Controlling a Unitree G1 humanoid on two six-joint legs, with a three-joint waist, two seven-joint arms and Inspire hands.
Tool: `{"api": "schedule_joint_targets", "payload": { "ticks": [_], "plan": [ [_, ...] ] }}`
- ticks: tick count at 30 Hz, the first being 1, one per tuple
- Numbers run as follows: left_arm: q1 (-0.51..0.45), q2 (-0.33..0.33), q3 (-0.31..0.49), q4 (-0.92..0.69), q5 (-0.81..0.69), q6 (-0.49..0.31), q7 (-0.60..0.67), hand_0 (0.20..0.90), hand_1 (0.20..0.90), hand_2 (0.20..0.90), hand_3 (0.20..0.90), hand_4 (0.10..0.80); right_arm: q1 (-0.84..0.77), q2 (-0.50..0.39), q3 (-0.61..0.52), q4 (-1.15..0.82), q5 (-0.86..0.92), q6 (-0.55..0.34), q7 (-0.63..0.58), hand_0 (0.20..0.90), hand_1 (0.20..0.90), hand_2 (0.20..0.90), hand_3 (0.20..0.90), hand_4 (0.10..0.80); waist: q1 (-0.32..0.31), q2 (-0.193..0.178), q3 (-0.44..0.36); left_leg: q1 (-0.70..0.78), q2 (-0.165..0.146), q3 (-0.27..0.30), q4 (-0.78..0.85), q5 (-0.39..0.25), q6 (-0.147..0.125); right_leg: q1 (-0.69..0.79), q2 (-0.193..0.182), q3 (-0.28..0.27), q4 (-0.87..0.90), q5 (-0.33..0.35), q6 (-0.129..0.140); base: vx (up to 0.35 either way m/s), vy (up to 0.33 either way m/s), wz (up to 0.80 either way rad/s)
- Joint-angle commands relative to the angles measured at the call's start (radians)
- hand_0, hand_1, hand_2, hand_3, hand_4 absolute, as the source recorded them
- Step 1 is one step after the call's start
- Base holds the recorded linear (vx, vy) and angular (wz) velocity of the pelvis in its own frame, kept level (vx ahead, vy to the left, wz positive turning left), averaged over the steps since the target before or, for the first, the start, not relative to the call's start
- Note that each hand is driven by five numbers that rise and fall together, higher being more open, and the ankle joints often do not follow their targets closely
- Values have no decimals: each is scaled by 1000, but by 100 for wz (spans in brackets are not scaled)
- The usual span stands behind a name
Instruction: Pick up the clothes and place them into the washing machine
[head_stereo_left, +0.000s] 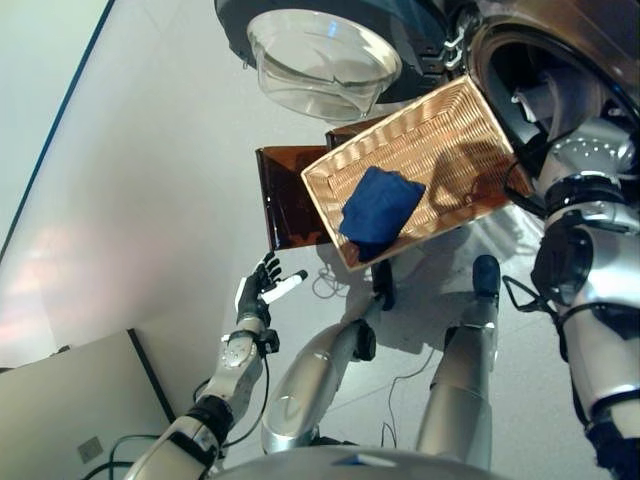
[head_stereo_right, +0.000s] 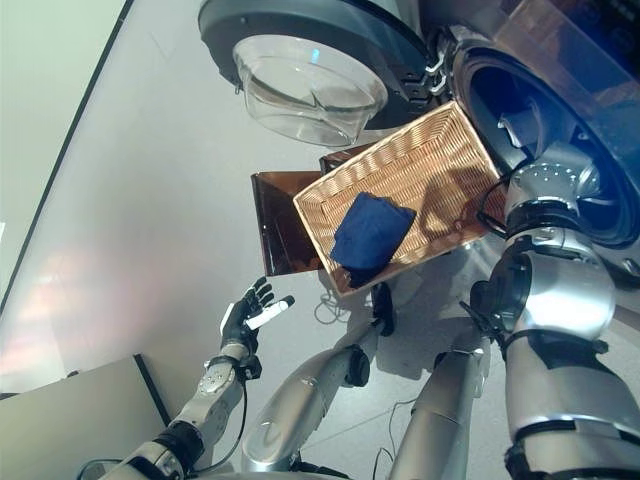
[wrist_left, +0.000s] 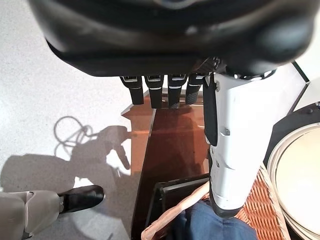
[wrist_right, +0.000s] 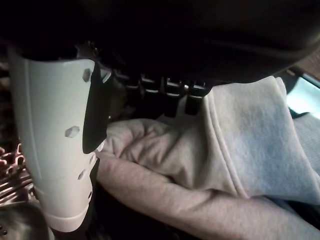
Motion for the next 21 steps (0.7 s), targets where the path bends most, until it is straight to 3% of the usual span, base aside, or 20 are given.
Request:
{"api": "schedule_joint_targets", "payload": {
  "ticks": [1, 8, 18, 21],
  "plan": [
    [40, 27, 37, -10, -10, -41, 46, 900, 900, 900, 900, 800, -135, -132, 171, -142, -146, -31, -15, 900, 900, 900, 900, 800, -47, 75, -55, -68, 83, -20, 47, 4, -131, 26, 52, 19, 158, -158, -111, 0, 0, 0],
    [27, 29, 63, -10, -3, -53, 59, 900, 900, 900, 900, 800, -49, -32, 241, -182, -333, 32, -42, 900, 900, 900, 900, 800, -55, 61, -32, -68, 89, -17, 48, 7, -128, 33, 56, 17, 150, -149, -113, -6, -2, 0],
    [15, 33, 126, -49, 34, -82, 93, 900, 900, 900, 900, 800, 211, 160, 428, -314, -875, 237, -96, 900, 900, 900, 900, 800, -81, 11, 26, -75, 104, -11, 72, 3, -123, 50, 66, 2, 140, -137, -116, -27, -30, -5],
    [22, 38, 133, -62, 46, -84, 101, 900, 900, 900, 900, 800, 232, 183, 435, -328, -917, 251, -113, 900, 900, 900, 900, 800, -80, 3, 30, -79, 109, -11, 72, 6, -123, 48, 72, 3, 136, -129, -117, 0, 0, 0]
  ]
}}
